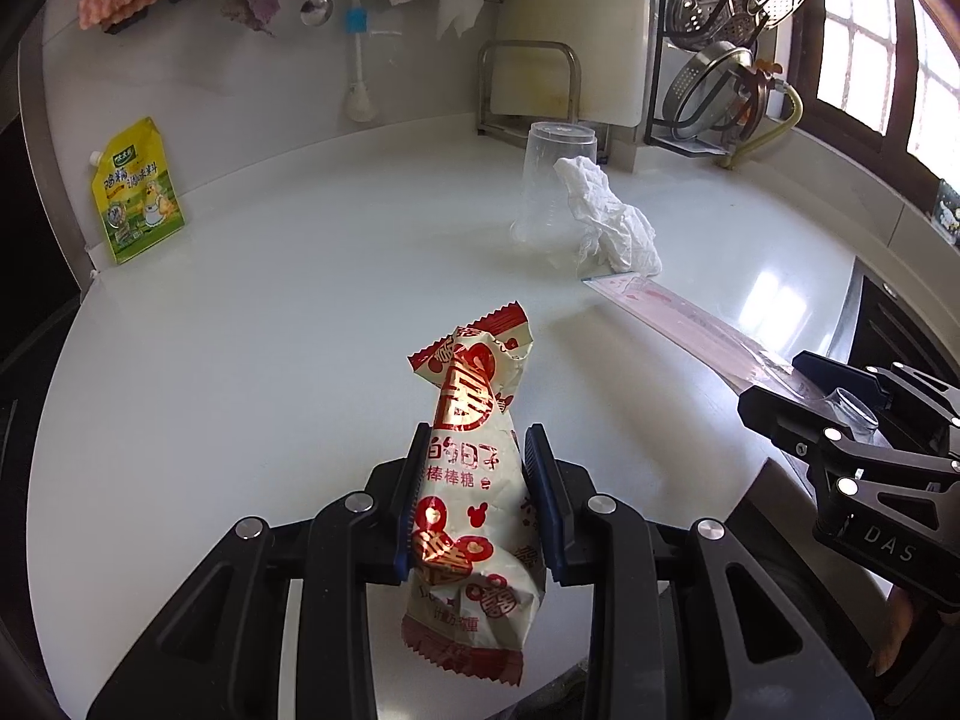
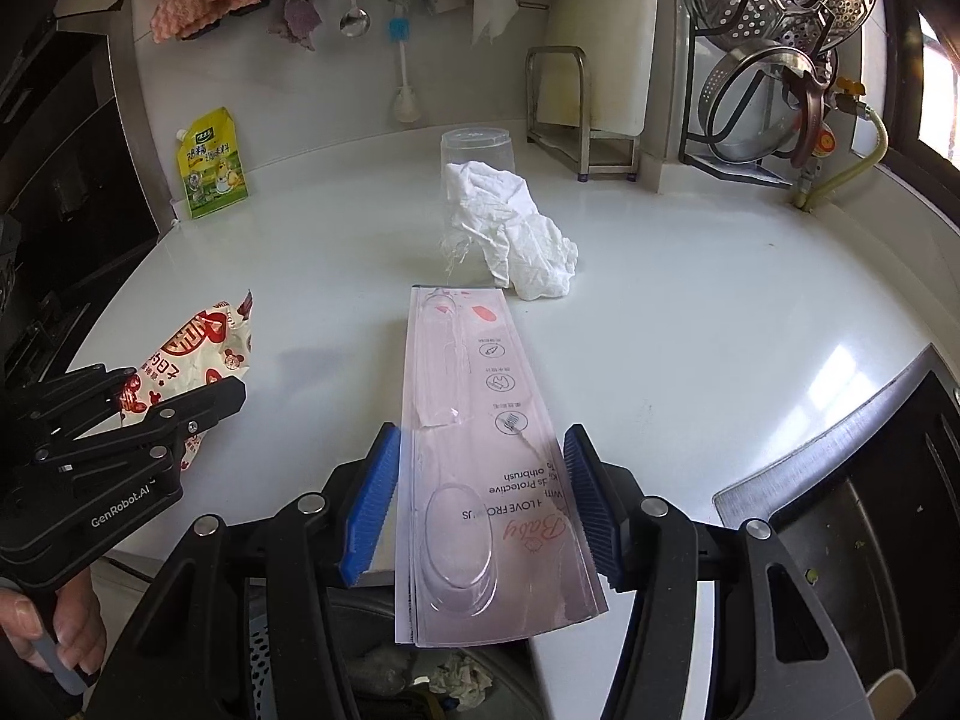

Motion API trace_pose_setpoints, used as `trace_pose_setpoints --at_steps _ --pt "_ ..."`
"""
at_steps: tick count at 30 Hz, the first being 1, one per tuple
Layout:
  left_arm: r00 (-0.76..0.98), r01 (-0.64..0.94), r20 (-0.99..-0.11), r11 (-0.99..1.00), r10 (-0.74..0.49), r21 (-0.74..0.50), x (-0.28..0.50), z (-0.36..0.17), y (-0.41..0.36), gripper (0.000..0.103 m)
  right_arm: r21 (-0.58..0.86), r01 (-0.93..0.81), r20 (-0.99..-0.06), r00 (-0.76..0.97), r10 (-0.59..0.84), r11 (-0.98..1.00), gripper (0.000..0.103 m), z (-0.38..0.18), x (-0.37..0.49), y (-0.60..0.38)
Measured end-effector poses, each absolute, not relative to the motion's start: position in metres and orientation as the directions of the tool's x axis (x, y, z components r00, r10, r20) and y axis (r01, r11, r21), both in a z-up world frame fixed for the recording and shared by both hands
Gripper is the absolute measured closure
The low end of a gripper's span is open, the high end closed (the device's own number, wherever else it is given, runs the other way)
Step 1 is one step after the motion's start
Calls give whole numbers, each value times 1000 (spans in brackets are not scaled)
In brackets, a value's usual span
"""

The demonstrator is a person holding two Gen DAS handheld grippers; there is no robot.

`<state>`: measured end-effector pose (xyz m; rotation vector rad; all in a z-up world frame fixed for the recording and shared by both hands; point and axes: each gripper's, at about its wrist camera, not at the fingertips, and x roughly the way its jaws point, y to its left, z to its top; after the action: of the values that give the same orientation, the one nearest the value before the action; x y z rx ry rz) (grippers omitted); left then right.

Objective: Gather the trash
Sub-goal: 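Lift the snack wrapper with the left gripper while the right gripper grasps the pink strip, then carry the snack wrapper and pink strip over the basket with both grippers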

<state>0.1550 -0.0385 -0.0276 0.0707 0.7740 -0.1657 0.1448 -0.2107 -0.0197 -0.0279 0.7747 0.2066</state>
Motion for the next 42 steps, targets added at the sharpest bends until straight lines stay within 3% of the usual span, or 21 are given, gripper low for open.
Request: trace_pose_setpoints --at_steps 10,42 --pt "728 188 -672 982 -136 5 118 -12 -37 72 85 -136 -683 713 158 987 49 -18 94 -207" --pt "721 257 -667 966 -187 7 -33 -35 -49 72 82 -52 -664 742 94 995 49 -32 -101 -196"
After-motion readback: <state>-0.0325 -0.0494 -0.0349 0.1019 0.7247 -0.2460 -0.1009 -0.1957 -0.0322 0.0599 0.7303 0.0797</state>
